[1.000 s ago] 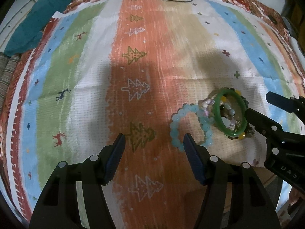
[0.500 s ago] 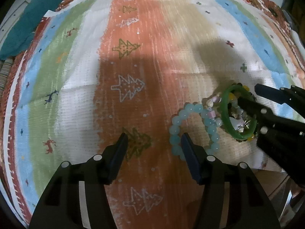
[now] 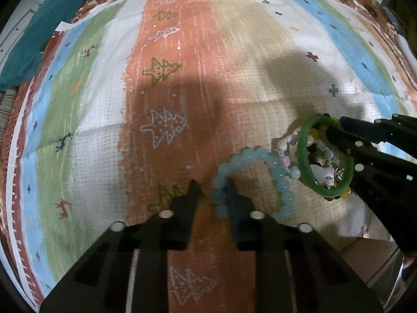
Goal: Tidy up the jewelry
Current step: 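Grasp the pale blue bead bracelet with the left gripper while the right grasps the green jade bangle, then lift both held bracelets and carry them over the silver tin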
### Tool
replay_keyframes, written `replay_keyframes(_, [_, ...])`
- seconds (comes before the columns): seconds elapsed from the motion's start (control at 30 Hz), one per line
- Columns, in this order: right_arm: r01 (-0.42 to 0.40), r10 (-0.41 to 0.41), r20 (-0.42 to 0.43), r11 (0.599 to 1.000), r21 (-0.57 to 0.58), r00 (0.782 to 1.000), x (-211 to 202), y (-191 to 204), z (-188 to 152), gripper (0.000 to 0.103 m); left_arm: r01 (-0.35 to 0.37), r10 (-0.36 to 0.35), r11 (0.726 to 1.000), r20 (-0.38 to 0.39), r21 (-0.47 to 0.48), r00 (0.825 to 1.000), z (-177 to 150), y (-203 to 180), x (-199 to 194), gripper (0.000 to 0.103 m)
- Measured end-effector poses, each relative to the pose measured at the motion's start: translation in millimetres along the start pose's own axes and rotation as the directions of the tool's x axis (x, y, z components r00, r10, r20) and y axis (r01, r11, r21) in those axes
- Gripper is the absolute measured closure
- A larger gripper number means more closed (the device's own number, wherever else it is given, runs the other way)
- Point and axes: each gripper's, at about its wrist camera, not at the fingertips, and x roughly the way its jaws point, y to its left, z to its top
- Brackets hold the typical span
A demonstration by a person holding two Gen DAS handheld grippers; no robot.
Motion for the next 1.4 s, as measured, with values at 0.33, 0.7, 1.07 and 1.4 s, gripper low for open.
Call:
replay_keyframes(0.33, [0.003, -0.003, 0.006, 1.0, -0.013, 1.0, -7, 4, -4, 0.094, 0.015, -0.015, 1.0, 0.0, -0.018, 1.0, 0, 1, -3, 0.092])
replay_keyframes(0.7, [-0.025, 0.025, 0.028, 1.0, 0.019, 0.999, -18, 0, -7, 0.095, 0.03, -0.03, 0.999, 0.021, -0.026, 0.999, 0, -2, -17, 0.092])
replay_keyframes(1.07, [-0.024, 0.021, 0.05, 0.998, 0.056, 0.999, -31, -12, -13, 0.095, 0.061, -0.058, 0.998, 0.082, -0.027, 0.995, -4, -6, -45, 0.092])
replay_keyframes(1.4, [-0.052, 0.042, 0.097, 0.994, 0.1, 0.994, -55, -22, -18, 0.095, 0.083, -0.08, 0.996, 0.135, -0.018, 0.988, -6, -16, -72, 0.092])
